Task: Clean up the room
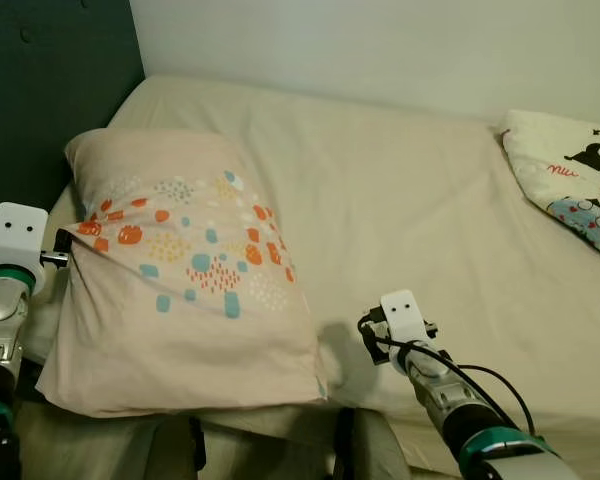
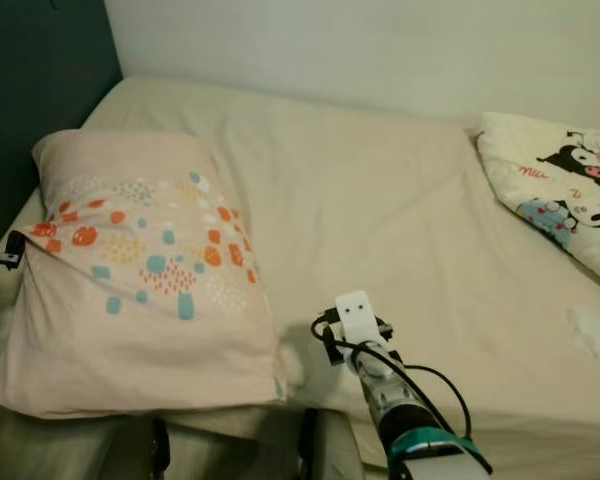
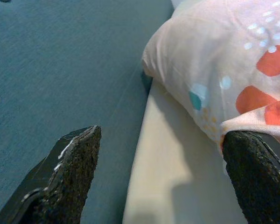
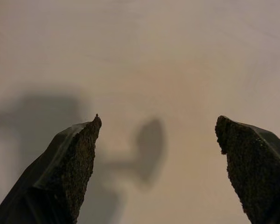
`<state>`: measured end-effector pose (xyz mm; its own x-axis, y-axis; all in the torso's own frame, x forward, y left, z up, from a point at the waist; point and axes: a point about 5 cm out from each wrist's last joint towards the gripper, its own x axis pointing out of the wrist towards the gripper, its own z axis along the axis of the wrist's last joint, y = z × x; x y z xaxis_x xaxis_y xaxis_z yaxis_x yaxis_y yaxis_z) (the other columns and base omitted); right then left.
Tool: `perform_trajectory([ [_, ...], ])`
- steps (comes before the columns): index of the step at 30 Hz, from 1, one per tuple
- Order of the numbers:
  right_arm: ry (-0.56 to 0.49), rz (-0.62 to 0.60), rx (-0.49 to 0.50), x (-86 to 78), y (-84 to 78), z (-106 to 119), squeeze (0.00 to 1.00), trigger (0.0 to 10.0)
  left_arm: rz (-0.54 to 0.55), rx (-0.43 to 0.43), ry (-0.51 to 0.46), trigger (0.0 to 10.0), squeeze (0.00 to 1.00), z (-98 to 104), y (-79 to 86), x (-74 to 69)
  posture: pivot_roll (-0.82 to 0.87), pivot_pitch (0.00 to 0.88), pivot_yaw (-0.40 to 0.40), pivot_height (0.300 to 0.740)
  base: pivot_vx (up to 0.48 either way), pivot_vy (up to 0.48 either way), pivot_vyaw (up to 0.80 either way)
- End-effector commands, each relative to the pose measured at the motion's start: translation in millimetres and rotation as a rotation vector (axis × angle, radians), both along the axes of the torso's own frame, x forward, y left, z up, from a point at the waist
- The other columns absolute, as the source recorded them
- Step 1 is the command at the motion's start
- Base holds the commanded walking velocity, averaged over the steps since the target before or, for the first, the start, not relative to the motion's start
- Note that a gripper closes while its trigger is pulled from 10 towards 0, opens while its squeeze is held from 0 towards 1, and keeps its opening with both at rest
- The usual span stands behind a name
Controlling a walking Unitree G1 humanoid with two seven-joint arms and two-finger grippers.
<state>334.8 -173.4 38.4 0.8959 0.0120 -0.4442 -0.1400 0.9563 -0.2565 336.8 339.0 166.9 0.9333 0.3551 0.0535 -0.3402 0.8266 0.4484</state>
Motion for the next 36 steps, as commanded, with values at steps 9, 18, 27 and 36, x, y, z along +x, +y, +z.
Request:
perform_trajectory([
  [9,0.03,-0.003,0.043,-6.8,4.7,-9.2,0.0,10.0,0.133,0.148,-0.03,10.0,0.0,36.2,46.4,-17.1,0.16,0.009,-0.057,0.57,0.0,0.0,0.0],
  [18,0.038,0.005,0.052,-8.5,9.4,-11.6,0.0,10.0,0.144,0.179,-0.057,10.0,0.0,52.4,49.2,-14.3,0.17,0.006,-0.055,0.57,0.0,0.0,0.0],
  [27,0.046,0.0,0.059,-12.0,9.5,-15.3,0.0,10.0,-0.147,0.098,-0.058,10.0,0.0,30.7,-4.6,6.3,0.16,0.015,-0.044,0.57,0.0,0.0,0.0],
  [36,0.061,-0.007,0.069,-15.9,11.1,-19.8,0.0,10.0,-0.329,0.152,-0.13,10.0,0.0,65.4,-21.0,2.7,0.15,0.023,-0.037,0.57,0.0,0.0,0.0],
])
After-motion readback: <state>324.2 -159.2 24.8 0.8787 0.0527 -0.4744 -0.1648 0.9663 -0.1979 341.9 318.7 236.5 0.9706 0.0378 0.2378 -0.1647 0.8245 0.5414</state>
